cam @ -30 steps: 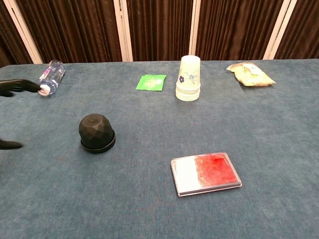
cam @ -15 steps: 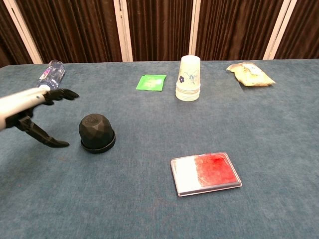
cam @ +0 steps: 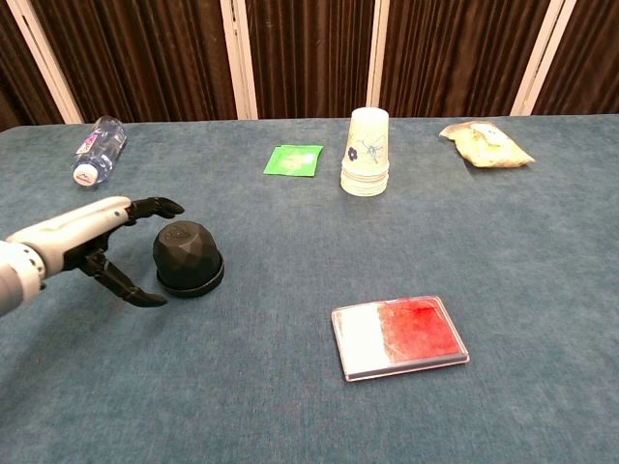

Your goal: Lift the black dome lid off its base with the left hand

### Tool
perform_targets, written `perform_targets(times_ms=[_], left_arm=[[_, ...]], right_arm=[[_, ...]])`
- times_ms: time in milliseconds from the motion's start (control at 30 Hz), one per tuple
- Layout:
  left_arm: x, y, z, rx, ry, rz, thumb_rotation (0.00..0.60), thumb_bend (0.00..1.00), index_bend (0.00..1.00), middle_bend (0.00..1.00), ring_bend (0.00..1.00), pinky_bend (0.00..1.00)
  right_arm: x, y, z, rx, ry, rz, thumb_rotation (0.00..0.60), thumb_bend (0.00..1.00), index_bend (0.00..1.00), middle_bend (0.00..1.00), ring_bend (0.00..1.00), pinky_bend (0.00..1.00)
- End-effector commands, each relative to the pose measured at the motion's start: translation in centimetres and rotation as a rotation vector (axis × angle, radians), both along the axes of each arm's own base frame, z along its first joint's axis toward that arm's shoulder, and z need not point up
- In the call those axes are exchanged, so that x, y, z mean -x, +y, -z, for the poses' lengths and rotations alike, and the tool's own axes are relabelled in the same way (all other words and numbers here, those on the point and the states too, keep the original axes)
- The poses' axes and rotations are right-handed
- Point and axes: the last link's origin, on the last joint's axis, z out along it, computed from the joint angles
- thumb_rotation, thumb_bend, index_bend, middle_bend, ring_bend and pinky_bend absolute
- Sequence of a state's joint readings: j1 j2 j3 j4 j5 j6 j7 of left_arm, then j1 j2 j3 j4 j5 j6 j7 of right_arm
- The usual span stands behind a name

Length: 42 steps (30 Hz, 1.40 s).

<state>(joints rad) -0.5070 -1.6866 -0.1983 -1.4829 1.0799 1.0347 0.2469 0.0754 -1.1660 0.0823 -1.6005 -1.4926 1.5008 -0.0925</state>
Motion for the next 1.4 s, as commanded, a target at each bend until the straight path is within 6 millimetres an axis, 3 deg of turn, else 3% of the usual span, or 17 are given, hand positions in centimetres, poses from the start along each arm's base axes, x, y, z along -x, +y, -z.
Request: perform_targets(times_ms=[33,467,1167,1400], left_arm=[[-0.3,0.2,0.6,-0.003,0.004,0.003,0.600,0.10,0.12,0.09,0.00,0.00],[-1.7,0.3,2.4,-0.019,-0.005,0.020,0.600,0.10,0.12,0.18,0.00,0.00],[-1.4,0.6,2.6,-0.061,0.050,0.019,0.600,0.13,0.12,0.26,0.00,0.00],[-1.2,0.6,2.8,-0.067,0.079,0.016,0.600,0.20,0.19,0.28,0.00,0.00]], right_arm=[[0.0,0.1,0.0,0.000,0.001,0.002,0.600,0.15,0.04,0.02,0.03,0.05],[0.3,0.0,0.2,-0.008,0.001,0.009,0.600,0.15,0.04,0.02,0.03,0.05],[0.3,-0.2,0.5,-0.021,0.001,0.012,0.600,0.15,0.04,0.02,0.03,0.05],[0.2,-0.3,0.5,-0.022,-0.002,0.014,0.600,0.15,0.04,0.02,0.03,0.05]])
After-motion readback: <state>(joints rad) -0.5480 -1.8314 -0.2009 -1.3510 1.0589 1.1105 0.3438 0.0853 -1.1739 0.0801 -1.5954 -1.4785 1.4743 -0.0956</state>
